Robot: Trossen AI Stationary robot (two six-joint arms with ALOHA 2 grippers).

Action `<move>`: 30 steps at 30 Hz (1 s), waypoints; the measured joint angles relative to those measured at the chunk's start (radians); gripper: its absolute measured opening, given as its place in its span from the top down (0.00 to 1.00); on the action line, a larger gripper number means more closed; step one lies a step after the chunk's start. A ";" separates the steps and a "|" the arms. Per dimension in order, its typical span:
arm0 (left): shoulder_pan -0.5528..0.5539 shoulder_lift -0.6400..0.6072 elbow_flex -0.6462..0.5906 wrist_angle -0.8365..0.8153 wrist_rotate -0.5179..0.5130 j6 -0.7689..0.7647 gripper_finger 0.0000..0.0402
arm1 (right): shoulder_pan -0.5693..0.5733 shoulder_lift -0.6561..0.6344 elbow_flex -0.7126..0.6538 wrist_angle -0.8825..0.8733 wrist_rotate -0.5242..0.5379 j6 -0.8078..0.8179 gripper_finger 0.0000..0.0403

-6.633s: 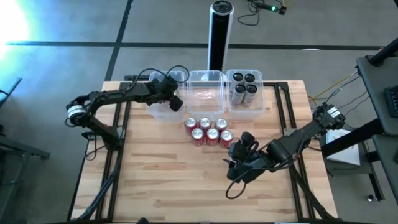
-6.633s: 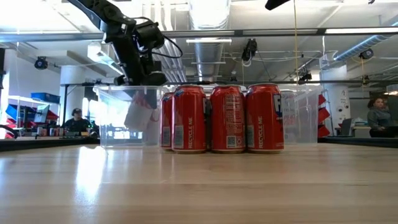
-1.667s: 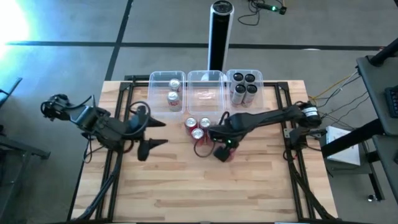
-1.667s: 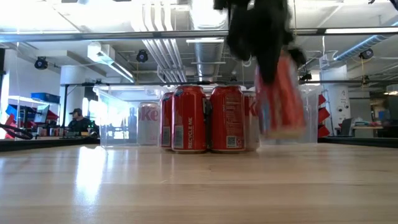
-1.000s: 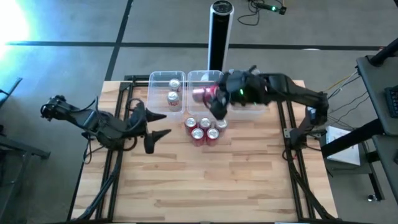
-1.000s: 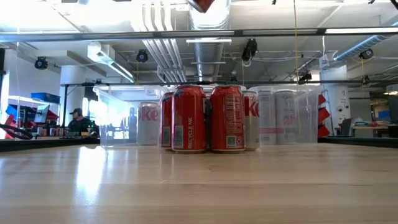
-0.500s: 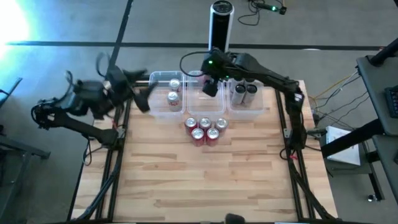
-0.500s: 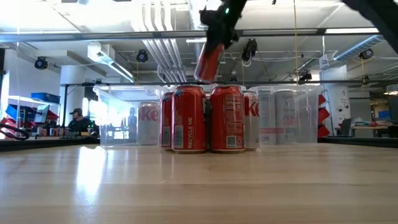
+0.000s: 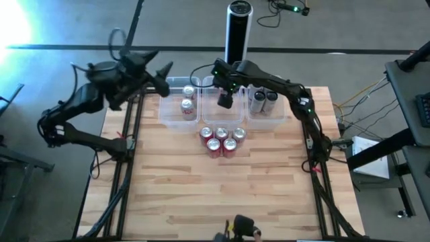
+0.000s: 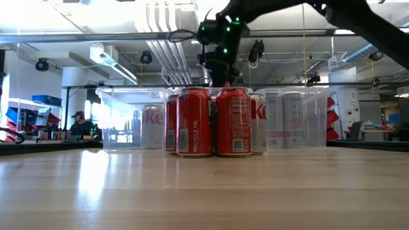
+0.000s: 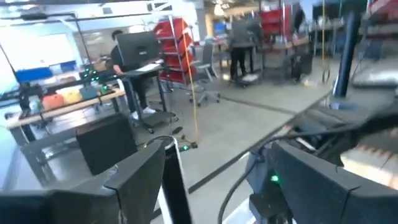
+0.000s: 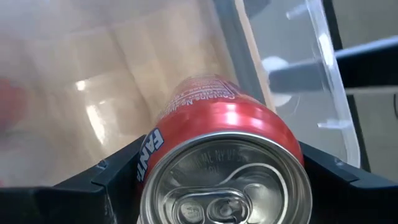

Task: Sort soda cans
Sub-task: Put the bottom right orange soda can into the center transparent bin

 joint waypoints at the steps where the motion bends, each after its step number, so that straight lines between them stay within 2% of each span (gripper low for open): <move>1: 0.005 0.013 0.000 -0.002 0.000 0.017 0.32 | -0.005 0.010 0.000 -0.008 0.000 0.003 0.26; 7: 0.014 0.066 -0.001 -0.039 0.001 -0.003 0.35 | -0.012 0.077 0.009 -0.022 -0.006 -0.050 0.26; 10: 0.015 0.075 -0.001 -0.036 0.050 0.041 0.36 | -0.013 0.100 0.013 -0.008 -0.006 -0.049 0.26; 12: 0.020 0.075 0.000 -0.033 0.078 0.074 0.36 | -0.013 0.116 0.013 -0.013 -0.006 -0.041 0.26; 22: 0.022 0.047 0.000 -0.115 0.079 0.081 0.36 | -0.036 0.146 0.013 -0.003 -0.005 -0.019 0.25; 25: 0.014 0.045 -0.001 -0.120 0.079 0.081 0.36 | -0.038 0.146 0.013 0.006 -0.005 -0.023 0.22; 30: 0.010 0.045 0.000 -0.139 0.079 0.102 0.36 | -0.038 0.146 0.025 0.015 -0.004 -0.005 0.11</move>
